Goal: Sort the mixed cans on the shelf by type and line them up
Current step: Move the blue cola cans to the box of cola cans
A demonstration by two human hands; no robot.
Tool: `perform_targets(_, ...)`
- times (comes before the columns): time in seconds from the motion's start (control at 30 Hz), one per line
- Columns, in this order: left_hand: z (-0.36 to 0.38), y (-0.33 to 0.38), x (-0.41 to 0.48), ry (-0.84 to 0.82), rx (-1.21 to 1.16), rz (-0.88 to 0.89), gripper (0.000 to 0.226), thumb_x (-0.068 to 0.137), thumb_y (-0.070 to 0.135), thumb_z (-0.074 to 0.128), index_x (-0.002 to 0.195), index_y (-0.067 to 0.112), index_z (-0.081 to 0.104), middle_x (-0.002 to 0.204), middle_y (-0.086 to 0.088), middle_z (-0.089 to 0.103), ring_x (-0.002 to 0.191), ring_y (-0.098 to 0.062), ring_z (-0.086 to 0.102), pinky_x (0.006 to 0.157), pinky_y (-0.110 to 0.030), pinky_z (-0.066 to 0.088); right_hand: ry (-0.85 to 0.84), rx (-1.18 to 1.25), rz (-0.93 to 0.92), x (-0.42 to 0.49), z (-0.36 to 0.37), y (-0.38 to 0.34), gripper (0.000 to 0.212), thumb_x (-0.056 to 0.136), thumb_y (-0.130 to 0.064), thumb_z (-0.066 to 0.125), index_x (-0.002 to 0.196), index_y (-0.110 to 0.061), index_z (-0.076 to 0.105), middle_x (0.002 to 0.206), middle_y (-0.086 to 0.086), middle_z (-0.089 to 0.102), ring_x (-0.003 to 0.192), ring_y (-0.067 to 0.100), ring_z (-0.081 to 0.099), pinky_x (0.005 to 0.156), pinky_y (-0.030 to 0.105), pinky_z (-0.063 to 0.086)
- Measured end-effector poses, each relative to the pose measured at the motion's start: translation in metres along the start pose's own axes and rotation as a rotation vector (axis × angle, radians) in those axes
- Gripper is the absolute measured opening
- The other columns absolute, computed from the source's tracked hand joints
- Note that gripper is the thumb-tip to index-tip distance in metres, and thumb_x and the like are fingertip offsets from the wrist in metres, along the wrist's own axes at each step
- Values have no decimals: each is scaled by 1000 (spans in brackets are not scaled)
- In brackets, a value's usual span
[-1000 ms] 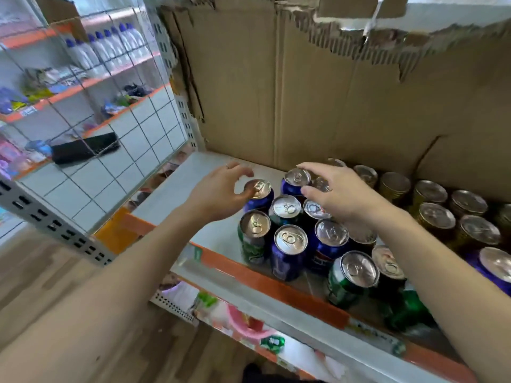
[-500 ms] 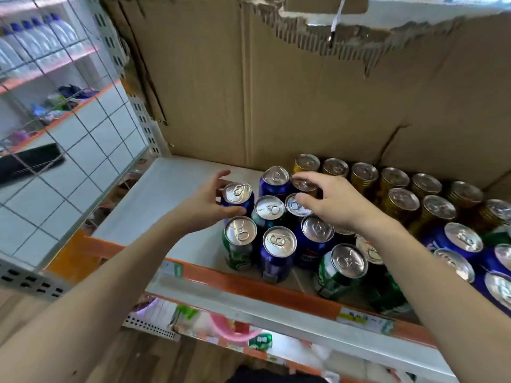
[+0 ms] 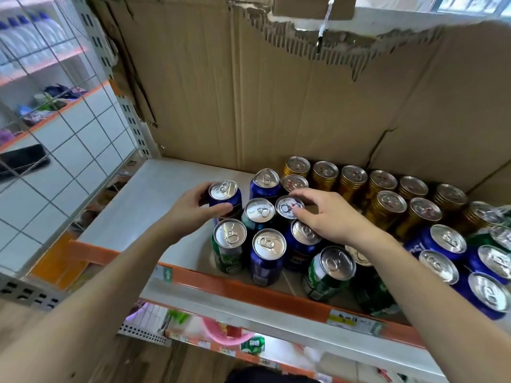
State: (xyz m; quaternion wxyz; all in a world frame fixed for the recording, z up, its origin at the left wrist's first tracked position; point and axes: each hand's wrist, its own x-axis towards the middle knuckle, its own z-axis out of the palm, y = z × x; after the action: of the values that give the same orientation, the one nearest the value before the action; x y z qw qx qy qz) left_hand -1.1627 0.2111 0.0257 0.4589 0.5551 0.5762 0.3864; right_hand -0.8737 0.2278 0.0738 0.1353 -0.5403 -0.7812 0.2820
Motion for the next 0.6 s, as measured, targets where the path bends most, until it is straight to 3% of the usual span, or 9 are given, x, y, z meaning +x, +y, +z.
perform_targets(0.2, 4, -2, 1, 171, -77, -1, 39, 85, 18, 76, 122, 18, 63, 113, 2, 71, 103, -11, 68, 88, -28, 53, 19, 53, 12, -4, -17, 7, 38, 98, -29, 57, 136, -29, 55, 126, -7, 60, 101, 3, 55, 82, 18, 40)
perform_targets(0.3, 4, -2, 1, 305, -276, 7, 30, 86, 24, 72, 113, 14, 64, 105, -4, 70, 101, -22, 67, 83, -35, 53, 66, 70, 47, -10, -36, 18, 32, 99, -31, 56, 131, -30, 58, 124, -7, 62, 112, 10, 55, 88, 24, 40)
perform_targets(0.4, -2, 12, 0, 379, -460, 10, 13, 95, 28, 61, 100, 16, 64, 92, 0, 69, 89, -19, 65, 78, -35, 51, 68, 28, 74, -20, -51, 31, 32, 99, -31, 54, 130, -27, 60, 124, -8, 62, 113, 8, 52, 90, 25, 35)
perform_targets(0.5, -10, 32, 2, 359, -514, 34, 26, 90, 44, 64, 94, 18, 68, 82, 5, 70, 82, -17, 65, 76, -36, 52, 44, -4, 105, -27, -58, 41, 29, 100, -32, 54, 127, -28, 61, 122, -9, 62, 113, 9, 51, 87, 25, 34)
perform_targets(0.6, -7, 55, 0, 298, -523, 69, 51, 63, 67, 81, 85, 20, 78, 87, -1, 73, 88, -23, 67, 82, -41, 56, 32, -16, 98, -33, -58, 43, 28, 97, -32, 58, 125, -29, 62, 121, -9, 63, 112, 9, 54, 83, 21, 39)
